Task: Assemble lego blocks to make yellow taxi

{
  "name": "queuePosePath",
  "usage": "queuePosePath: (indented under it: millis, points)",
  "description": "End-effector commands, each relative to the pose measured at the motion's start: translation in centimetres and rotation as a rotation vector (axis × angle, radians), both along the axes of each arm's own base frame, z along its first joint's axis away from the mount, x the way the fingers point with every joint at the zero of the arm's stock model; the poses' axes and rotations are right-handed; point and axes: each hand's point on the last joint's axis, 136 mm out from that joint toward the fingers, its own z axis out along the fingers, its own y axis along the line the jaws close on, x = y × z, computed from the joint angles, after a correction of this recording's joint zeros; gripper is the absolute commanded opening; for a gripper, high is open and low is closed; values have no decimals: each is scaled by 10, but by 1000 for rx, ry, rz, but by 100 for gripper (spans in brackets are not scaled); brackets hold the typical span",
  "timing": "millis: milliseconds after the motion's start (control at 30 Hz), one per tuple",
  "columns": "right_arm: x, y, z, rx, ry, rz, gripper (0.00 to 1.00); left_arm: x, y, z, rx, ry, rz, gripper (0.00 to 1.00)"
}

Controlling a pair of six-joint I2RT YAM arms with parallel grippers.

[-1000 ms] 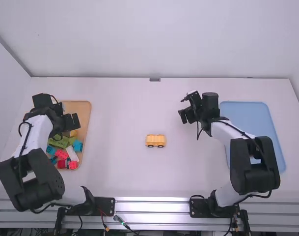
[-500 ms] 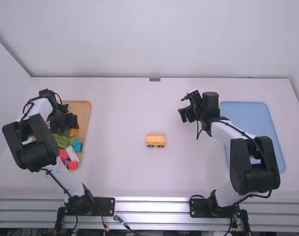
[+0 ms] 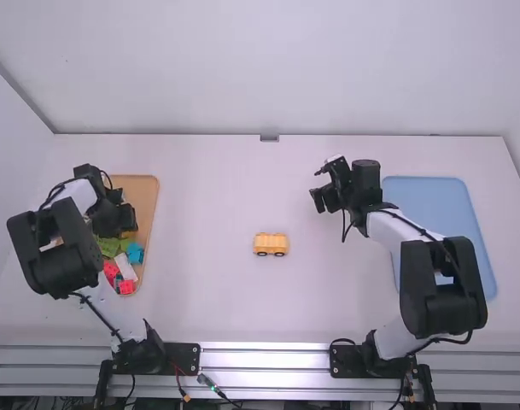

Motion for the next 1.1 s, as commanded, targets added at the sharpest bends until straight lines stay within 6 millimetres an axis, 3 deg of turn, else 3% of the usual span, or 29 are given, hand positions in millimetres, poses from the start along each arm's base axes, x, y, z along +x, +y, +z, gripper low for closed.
queuePosePath:
  millis: [0,433,733,1067]
  points:
    - [1,-2,13,7,-30,-9,99,-3,-2,-3,0,5,2,56]
    - [1,-2,13,7,-30,-9,99,1,-1,-17,23,-43,-39,45]
    - [2,-2,14,8,-34,-8,99,0,0,-29,47,-68,-58,47]
    - [3,-1,16,10,-44,-8,99,-1,-2,-30,38,-66,-59,34]
